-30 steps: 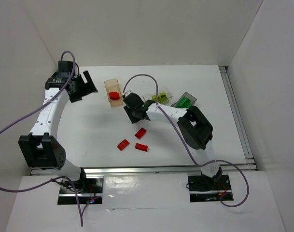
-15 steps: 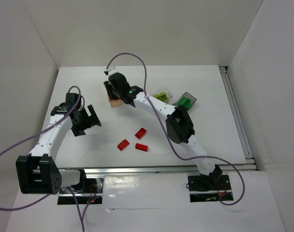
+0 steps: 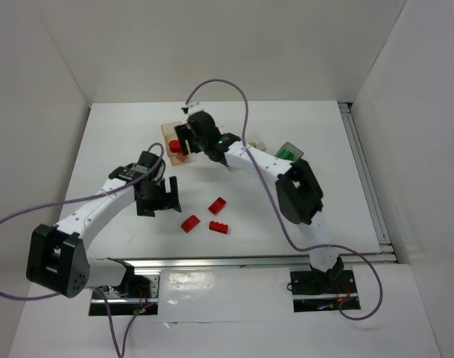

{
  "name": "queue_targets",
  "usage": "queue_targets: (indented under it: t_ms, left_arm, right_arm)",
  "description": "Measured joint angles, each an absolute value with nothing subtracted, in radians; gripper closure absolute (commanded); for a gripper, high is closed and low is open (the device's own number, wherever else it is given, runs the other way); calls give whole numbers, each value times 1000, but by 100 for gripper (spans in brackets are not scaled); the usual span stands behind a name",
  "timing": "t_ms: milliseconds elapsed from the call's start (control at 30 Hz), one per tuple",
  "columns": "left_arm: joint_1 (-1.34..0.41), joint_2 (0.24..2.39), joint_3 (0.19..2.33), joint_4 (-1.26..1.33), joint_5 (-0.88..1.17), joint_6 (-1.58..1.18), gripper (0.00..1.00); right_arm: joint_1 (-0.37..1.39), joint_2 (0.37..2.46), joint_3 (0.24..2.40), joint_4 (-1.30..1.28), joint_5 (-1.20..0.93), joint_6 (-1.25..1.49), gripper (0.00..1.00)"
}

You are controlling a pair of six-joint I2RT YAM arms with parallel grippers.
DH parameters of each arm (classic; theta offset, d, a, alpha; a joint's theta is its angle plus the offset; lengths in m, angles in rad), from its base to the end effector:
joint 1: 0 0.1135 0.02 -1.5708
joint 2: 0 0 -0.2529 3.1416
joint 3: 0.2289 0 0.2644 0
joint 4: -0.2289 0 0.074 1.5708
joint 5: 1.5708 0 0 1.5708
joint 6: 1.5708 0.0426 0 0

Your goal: Sort the legos into containers by color

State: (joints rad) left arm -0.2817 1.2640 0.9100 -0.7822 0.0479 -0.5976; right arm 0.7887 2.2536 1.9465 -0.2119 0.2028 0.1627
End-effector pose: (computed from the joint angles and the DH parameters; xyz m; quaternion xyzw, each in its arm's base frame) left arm 0.2444 -0.0729 0.2159 -0.1484 0.9649 -0.1129 0.1851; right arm 0.3892 0.3796 0.2316 -0.2166 0.8343 0.1509 0.4841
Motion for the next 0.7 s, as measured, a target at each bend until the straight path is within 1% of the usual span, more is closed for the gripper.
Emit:
queue_targets:
  t_ms: [67, 233, 333, 400, 467, 600, 633, 667, 700]
  left_arm:
    - [-340, 1322, 926, -778, 36, -578, 1]
    - [-476, 1494, 1003, -756, 6, -518, 1]
    - [-538, 1585, 1043, -735, -15, -488, 1]
    - [-570, 1631, 1059, -730, -27, -468, 1]
    - [-593, 1672, 1071, -728, -28, -455, 4]
    - [-611, 1719, 1082, -726, -28, -441, 16]
    - [-612, 1725, 1083, -726, -28, -440, 21]
    - [-613, 1730, 1084, -725, -28, -440, 31]
    - [-614, 1734, 1085, -724, -29, -445, 35]
  right_arm:
    - [765, 2125, 1827, -204, 211, 182, 22]
    - [635, 1806, 1534, -171, 209, 282, 12]
    - [566, 1686, 1385, -174, 220, 340, 12]
    - [559, 1643, 1303, -198, 221, 373, 10]
    - [566, 1622, 1224, -226, 208, 398, 10]
    - [575, 1594, 1105, -309, 174, 445, 10]
    - [576, 1586, 1086, -324, 162, 457, 10]
    - [576, 1579, 1074, -338, 150, 469, 10]
    - [576, 1573, 1070, -347, 136, 483, 12]
